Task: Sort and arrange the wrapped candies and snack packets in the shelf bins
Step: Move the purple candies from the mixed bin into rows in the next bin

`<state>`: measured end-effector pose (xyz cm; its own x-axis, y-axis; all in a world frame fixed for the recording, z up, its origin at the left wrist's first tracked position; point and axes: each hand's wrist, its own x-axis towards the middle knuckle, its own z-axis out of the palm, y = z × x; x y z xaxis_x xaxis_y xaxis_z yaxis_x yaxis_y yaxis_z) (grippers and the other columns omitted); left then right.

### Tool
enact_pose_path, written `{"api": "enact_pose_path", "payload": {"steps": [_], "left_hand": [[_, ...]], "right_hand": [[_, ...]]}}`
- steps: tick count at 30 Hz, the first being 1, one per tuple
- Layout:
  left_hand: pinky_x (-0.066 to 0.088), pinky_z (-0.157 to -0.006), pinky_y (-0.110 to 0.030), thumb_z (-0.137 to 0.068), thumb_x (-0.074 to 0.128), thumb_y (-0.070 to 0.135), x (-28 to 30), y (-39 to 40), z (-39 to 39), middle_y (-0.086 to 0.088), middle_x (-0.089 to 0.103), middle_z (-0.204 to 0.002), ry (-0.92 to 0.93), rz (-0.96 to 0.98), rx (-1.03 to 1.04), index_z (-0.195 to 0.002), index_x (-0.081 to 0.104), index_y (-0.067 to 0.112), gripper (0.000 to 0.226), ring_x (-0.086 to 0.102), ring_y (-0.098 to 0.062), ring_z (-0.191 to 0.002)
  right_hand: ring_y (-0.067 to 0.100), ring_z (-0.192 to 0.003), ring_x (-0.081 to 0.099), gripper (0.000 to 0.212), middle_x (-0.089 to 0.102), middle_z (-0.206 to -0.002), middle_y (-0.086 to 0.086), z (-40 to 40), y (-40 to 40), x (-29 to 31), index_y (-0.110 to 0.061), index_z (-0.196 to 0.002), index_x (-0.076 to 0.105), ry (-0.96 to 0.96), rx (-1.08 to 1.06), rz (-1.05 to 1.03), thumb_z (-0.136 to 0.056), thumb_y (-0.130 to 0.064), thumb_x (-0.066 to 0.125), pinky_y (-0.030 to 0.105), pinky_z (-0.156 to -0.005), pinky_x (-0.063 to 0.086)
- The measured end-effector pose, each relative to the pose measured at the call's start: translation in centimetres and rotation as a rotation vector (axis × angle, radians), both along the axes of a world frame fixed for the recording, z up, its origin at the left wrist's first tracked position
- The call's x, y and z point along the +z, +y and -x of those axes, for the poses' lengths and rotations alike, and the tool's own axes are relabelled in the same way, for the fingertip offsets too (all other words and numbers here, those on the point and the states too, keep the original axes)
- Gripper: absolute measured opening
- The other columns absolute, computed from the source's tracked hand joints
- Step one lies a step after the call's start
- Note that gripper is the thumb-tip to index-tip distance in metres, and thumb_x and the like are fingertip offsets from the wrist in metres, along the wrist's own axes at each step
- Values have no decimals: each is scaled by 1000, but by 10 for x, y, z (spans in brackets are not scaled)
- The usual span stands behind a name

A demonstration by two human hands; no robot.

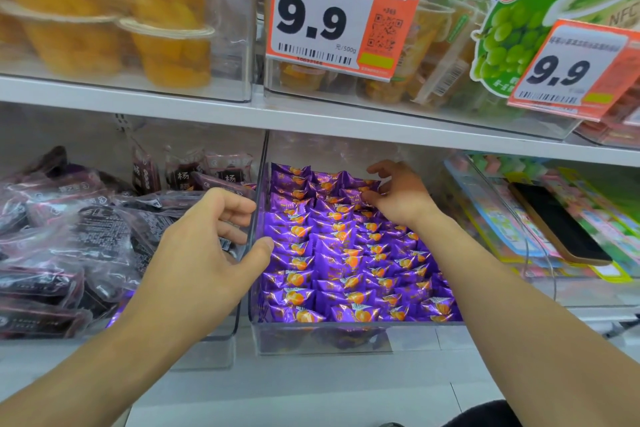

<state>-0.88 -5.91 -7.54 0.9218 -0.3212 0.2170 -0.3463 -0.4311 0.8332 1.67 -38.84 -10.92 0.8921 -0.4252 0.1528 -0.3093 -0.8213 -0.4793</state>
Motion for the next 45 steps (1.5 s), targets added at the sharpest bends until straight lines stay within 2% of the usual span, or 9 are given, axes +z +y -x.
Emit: {"api": "enact_pose_path", "payload": {"steps": [5, 9, 15, 21, 33, 36, 39, 42, 45], "left_hand": [[44, -65, -19, -76, 79, 30, 0, 0, 1, 19, 61, -90, 2, 4, 4, -101, 57, 35, 34, 58, 8, -68], [44, -65, -19, -75, 79, 30, 0, 0, 1, 19, 61, -90, 3, 9, 6, -103, 58, 34, 35, 59, 7, -68], [45, -66, -21, -75, 79, 30, 1, 0, 2, 19, 61, -90, 10, 14, 10, -103, 58, 33, 35, 59, 7, -66], [45, -66, -20, -75, 79, 30, 2, -1, 1, 20, 60, -90, 1, 2, 17, -102, 58, 34, 35, 59, 7, -67], [42, -63, -17, -76, 78, 33, 3, -1, 2, 19, 61, -90, 0, 2, 9, -101, 58, 35, 32, 58, 9, -67], [42, -64, -17, -82, 71, 38, 6, -1, -1, 17, 64, -86, -5, 30, 9, -96, 61, 34, 18, 60, 8, -72], [41, -62, -11, -86, 66, 34, 11, 1, -4, 17, 65, -81, -41, 39, 22, -91, 64, 31, 6, 60, 7, -74], [39, -59, -10, -86, 68, 26, 12, 4, -12, 14, 63, -78, -127, -37, 42, -88, 64, 30, 6, 58, 5, -72], [39, -65, -12, -84, 70, 19, 7, 10, -29, 13, 61, -82, -224, -111, 68, -86, 66, 26, 9, 57, 3, -76]], "right_hand": [[17, -106, 53, 33, 49, -117, 3, 1, 5, 6, -25, -102, 73, -9, 104, 133, -72, -27, 87, 21, -87, 40], [20, -104, 54, 20, 58, -109, 3, -4, 4, 2, -25, -92, 74, 0, 79, 219, -77, -32, 84, 27, -85, 43], [18, -96, 61, 22, 65, -103, 0, -3, 5, -3, -22, -96, 72, -6, 63, 196, -80, -32, 82, 33, -86, 54], [16, -89, 60, 24, 61, -99, 0, -1, 2, -1, -15, -96, 71, -42, 42, 135, -78, -25, 84, 24, -78, 45], [18, -97, 61, 28, 67, -106, 1, 0, 2, 0, -16, -101, 71, 16, 40, 140, -80, -31, 82, 26, -83, 47], [14, -92, 56, 31, 60, -100, -3, 2, 1, 2, -16, -104, 70, -21, 26, 121, -79, -31, 82, 23, -78, 42], [17, -93, 59, 22, 63, -101, -1, 3, 0, 4, -18, -98, 70, -88, 15, 134, -81, -27, 81, 23, -77, 42], [15, -89, 60, 20, 65, -97, -2, 4, 6, 8, -18, -97, 70, -149, 18, 139, -82, -27, 79, 23, -76, 44], [11, -77, 62, 15, 70, -88, -3, 13, 26, 16, -18, -92, 71, -233, 26, 4, -82, -25, 79, 18, -71, 48]]}}
